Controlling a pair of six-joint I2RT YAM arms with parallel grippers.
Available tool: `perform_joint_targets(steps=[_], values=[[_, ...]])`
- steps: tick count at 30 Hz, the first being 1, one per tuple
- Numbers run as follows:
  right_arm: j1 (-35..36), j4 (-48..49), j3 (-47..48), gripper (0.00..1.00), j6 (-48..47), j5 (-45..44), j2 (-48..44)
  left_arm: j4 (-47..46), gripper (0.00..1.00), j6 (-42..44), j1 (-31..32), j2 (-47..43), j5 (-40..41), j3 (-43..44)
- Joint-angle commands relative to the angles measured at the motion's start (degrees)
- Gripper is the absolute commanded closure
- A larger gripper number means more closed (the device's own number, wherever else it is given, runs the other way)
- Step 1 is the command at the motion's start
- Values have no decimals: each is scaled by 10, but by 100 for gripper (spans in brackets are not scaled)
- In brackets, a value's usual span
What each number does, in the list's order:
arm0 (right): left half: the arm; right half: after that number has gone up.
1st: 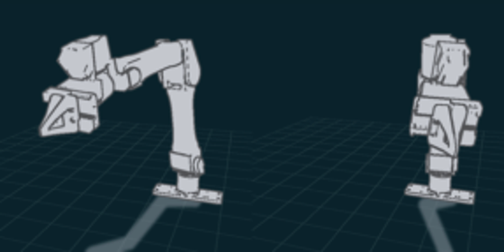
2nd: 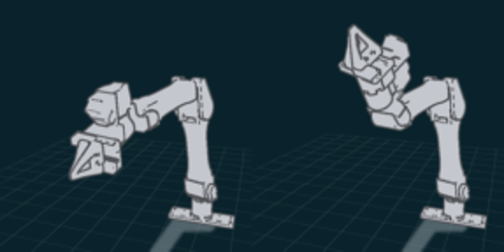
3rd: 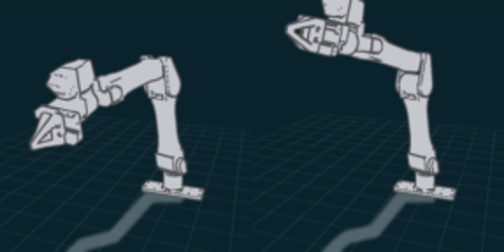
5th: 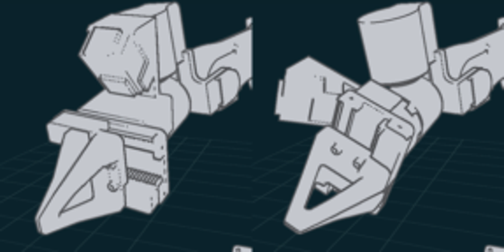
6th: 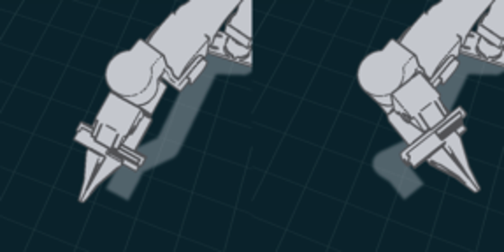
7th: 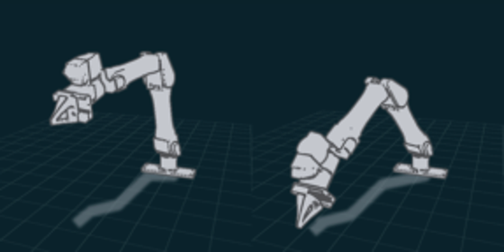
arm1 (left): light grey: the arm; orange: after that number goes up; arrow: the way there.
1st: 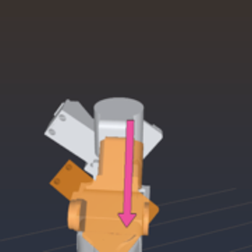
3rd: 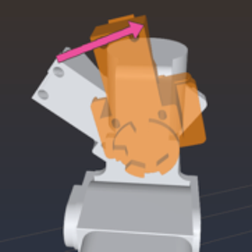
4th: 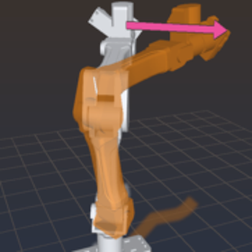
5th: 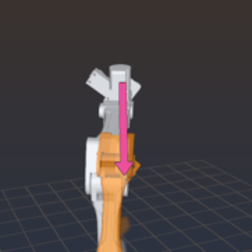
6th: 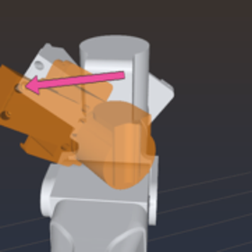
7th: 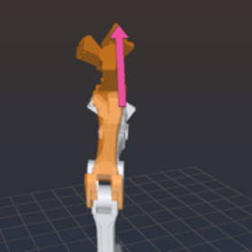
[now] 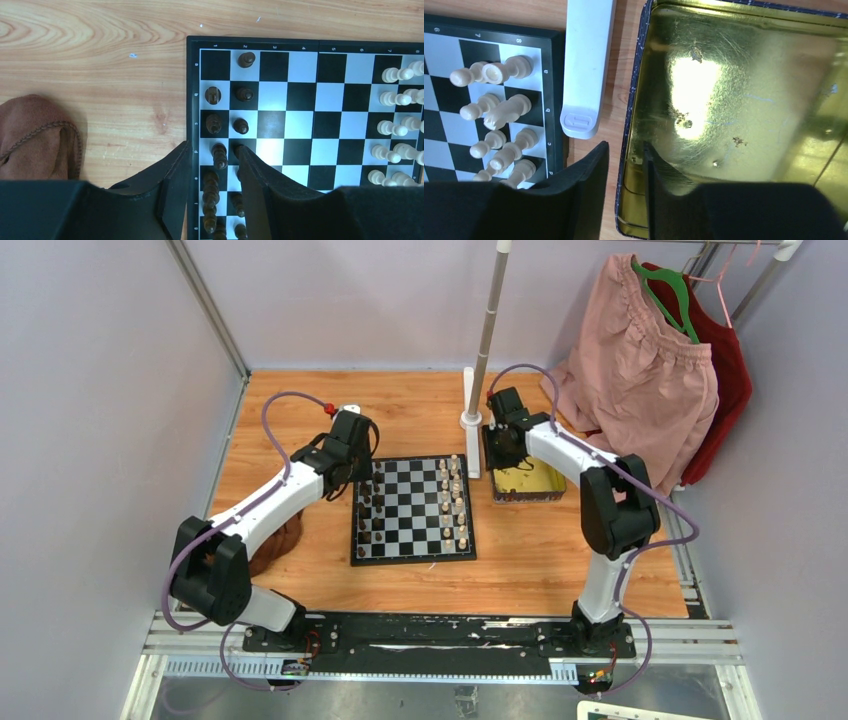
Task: Set up the chess pieces on the board
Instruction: Adjust the storage box at the center of the board.
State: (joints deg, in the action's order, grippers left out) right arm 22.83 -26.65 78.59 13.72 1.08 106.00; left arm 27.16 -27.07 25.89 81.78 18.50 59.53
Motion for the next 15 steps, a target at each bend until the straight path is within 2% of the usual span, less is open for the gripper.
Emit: perform_joint_targets(steps=[1,6,15], values=[[6,-17,21,71,0,-1,25,6,55,-2,-6,-19,2,1],[5,-30,42,99,13,-10,50,19,55,6,-6,-34,8,-3],[4,-23,41,100,89,-94,-1,44,55,24,-6,-69,15,-15]])
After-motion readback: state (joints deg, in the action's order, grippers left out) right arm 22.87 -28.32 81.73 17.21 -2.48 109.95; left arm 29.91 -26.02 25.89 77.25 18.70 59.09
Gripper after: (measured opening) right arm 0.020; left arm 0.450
